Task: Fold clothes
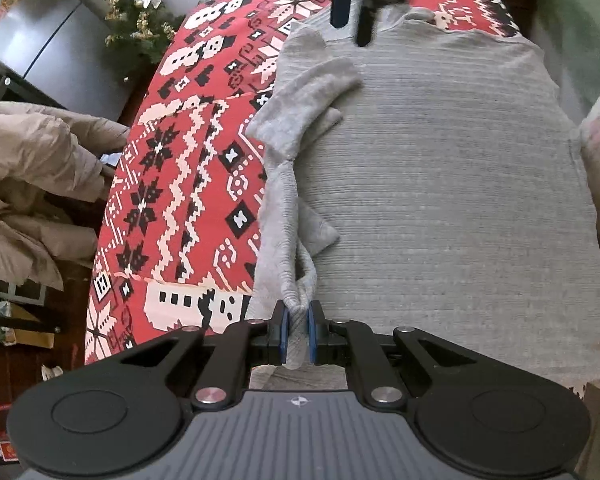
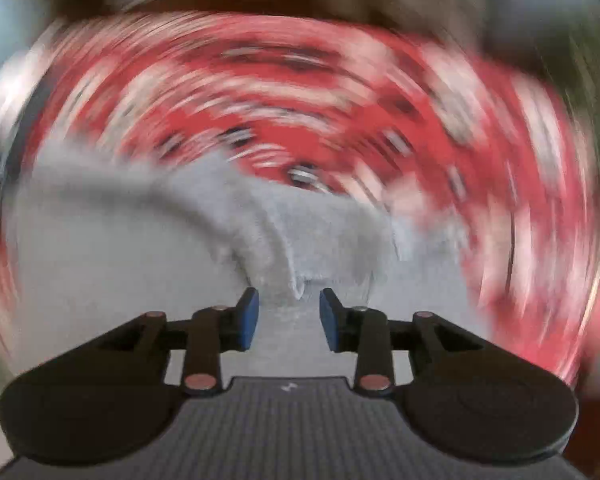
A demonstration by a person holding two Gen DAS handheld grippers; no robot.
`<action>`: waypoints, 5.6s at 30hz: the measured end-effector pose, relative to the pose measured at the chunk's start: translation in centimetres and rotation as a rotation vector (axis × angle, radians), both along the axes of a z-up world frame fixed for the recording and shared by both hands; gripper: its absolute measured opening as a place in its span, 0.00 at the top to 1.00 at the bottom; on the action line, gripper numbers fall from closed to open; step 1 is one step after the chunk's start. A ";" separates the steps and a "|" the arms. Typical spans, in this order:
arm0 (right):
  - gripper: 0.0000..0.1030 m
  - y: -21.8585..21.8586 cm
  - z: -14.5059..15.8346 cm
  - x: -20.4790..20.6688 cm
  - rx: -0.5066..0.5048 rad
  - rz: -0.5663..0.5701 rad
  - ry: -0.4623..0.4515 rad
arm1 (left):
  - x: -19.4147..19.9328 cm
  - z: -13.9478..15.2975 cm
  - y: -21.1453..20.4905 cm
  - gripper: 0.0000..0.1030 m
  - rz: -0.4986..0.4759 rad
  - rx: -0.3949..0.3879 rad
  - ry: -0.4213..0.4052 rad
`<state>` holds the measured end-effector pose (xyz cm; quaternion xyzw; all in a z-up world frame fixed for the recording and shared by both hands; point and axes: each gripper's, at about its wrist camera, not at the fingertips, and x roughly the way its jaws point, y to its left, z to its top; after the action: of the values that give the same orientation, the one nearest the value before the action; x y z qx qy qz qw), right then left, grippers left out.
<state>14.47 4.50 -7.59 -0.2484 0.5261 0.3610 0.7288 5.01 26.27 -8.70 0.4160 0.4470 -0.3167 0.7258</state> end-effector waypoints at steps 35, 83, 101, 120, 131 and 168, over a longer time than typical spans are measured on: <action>0.91 2.3 -0.3 0.5 -0.028 0.824 0.009 | -0.3 1.3 -0.2 0.91 -0.078 0.031 0.000; 0.94 7.3 -6.1 28.6 0.238 -0.084 0.199 | 24.4 -4.1 9.3 0.91 0.556 -0.174 0.215; 0.27 -4.5 -0.2 21.9 0.382 -0.442 0.053 | 21.7 2.6 6.0 0.59 0.566 -0.223 -0.031; 0.73 -19.9 -5.1 8.6 0.258 -0.799 -0.021 | 27.9 -0.9 -14.5 0.81 0.028 -0.219 0.014; 0.76 -17.5 -6.0 8.6 0.214 -0.671 -0.026 | 29.9 -2.9 -18.7 0.84 -0.133 -0.178 0.137; 0.98 -18.7 -4.5 10.0 0.178 -0.681 -0.106 | 29.8 -3.4 -20.6 0.98 -0.218 -0.049 0.094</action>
<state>24.46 -14.21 -12.11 -0.0124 0.5068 0.1283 0.8524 34.81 5.64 -12.09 0.4289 0.4250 -0.4237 0.6751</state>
